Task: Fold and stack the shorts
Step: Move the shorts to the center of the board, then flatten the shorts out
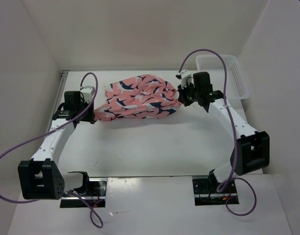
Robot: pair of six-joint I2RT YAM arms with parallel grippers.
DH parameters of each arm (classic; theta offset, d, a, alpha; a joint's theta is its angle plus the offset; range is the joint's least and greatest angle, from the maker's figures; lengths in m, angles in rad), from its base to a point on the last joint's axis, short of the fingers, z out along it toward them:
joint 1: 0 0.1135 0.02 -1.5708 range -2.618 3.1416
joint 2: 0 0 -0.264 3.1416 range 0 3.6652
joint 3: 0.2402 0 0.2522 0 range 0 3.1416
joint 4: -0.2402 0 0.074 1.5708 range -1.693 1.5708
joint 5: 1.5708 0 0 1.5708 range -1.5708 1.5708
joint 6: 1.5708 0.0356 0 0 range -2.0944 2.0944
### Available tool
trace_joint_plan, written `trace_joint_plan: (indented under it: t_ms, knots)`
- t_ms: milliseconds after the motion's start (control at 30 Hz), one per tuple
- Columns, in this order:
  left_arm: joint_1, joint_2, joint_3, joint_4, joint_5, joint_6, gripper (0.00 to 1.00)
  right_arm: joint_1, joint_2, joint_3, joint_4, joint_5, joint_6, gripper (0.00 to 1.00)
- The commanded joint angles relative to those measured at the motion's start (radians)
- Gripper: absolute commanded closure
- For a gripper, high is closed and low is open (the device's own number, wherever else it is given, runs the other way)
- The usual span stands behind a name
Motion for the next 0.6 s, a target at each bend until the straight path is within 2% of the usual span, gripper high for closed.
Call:
trace_joint_plan:
  t_ms: [0,67,100,167,200,233,300,333,433,467,567]
  knots:
    - [-0.007,-0.056,0.052,-0.182,0.049,0.004,0.93,-0.013,-0.096,-0.013,-0.139,-0.052,-0.169,1.0]
    - [-0.034,-0.114,0.052,-0.286,0.108,0.004,0.82,-0.013,-0.118,-0.024,-0.224,-0.106,-0.222,1.0]
    - [-0.063,-0.134,0.052,-0.326,0.145,0.004,0.72,-0.013,-0.131,-0.024,-0.253,-0.156,-0.242,1.0]
    - [-0.114,-0.181,0.014,-0.381,0.201,0.004,0.4,-0.013,-0.142,-0.067,-0.324,-0.192,-0.301,1.0]
    - [-0.146,-0.182,-0.015,-0.36,0.201,0.004,0.35,-0.013,-0.142,-0.09,-0.324,-0.201,-0.311,1.0]
    - [-0.187,-0.182,-0.043,-0.336,0.175,0.004,0.33,-0.013,-0.142,-0.142,-0.304,-0.183,-0.298,1.0]
    - [-0.188,-0.159,-0.109,-0.238,0.143,0.004,0.25,-0.013,-0.162,-0.177,-0.27,-0.151,-0.287,1.0]
    - [-0.188,-0.127,-0.118,-0.213,0.092,0.004,0.25,-0.013,-0.162,-0.177,-0.259,-0.14,-0.287,1.0]
    - [-0.188,-0.088,-0.104,-0.213,0.049,0.004,0.25,-0.013,-0.162,-0.177,-0.236,-0.14,-0.259,1.0]
    - [-0.188,-0.077,-0.104,-0.213,0.015,0.004,0.22,-0.013,-0.162,-0.177,-0.218,-0.14,-0.246,1.0]
    - [-0.188,0.031,-0.078,-0.224,-0.06,0.004,0.2,-0.013,-0.162,-0.19,-0.193,-0.14,-0.246,1.0]
